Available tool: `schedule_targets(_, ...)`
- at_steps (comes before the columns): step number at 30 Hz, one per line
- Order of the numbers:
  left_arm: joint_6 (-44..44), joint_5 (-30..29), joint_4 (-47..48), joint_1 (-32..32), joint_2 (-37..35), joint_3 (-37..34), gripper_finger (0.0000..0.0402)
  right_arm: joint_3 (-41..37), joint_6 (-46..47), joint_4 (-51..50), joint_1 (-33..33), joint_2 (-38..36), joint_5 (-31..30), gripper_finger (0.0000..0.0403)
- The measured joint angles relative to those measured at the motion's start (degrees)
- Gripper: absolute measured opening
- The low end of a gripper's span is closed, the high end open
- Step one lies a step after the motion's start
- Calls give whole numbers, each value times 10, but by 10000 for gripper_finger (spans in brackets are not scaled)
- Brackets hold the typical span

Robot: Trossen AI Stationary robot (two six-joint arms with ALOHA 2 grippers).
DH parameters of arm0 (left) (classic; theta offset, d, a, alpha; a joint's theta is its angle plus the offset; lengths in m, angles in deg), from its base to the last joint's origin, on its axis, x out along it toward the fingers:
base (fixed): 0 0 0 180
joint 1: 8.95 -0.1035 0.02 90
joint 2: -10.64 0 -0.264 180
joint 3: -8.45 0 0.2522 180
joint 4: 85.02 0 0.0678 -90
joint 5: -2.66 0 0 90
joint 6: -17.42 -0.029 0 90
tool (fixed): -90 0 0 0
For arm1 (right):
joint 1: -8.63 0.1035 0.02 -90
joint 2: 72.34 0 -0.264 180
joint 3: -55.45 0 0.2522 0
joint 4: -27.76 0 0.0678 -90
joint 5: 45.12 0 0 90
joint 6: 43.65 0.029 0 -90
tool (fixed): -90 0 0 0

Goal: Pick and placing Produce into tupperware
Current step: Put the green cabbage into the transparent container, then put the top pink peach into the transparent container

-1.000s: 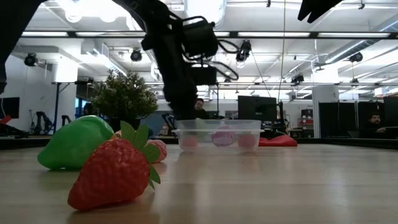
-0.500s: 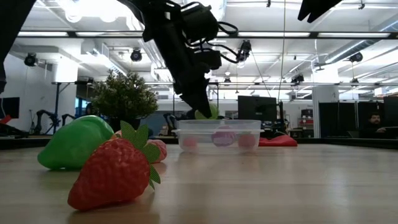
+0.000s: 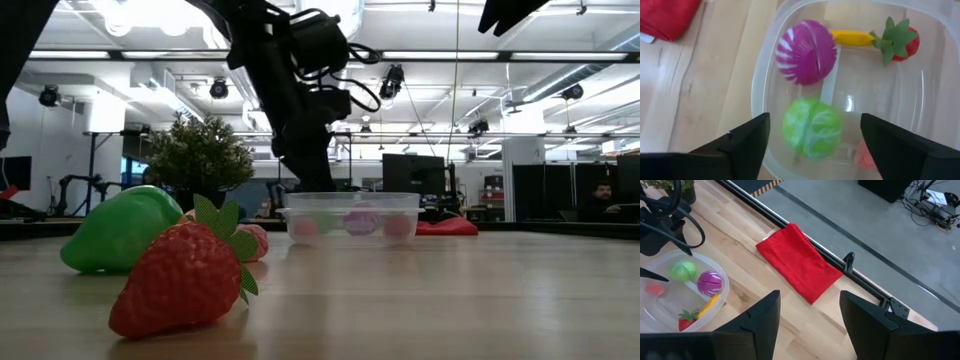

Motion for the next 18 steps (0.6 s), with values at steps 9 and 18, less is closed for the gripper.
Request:
schedule_targets(9,1,-9,63,14,-13,0,324,0,0,0,0,0,0,199)
schedule_targets(18,-43,-40,81,93,-142,-26,324,0,-3,0,0,0,-1,199)
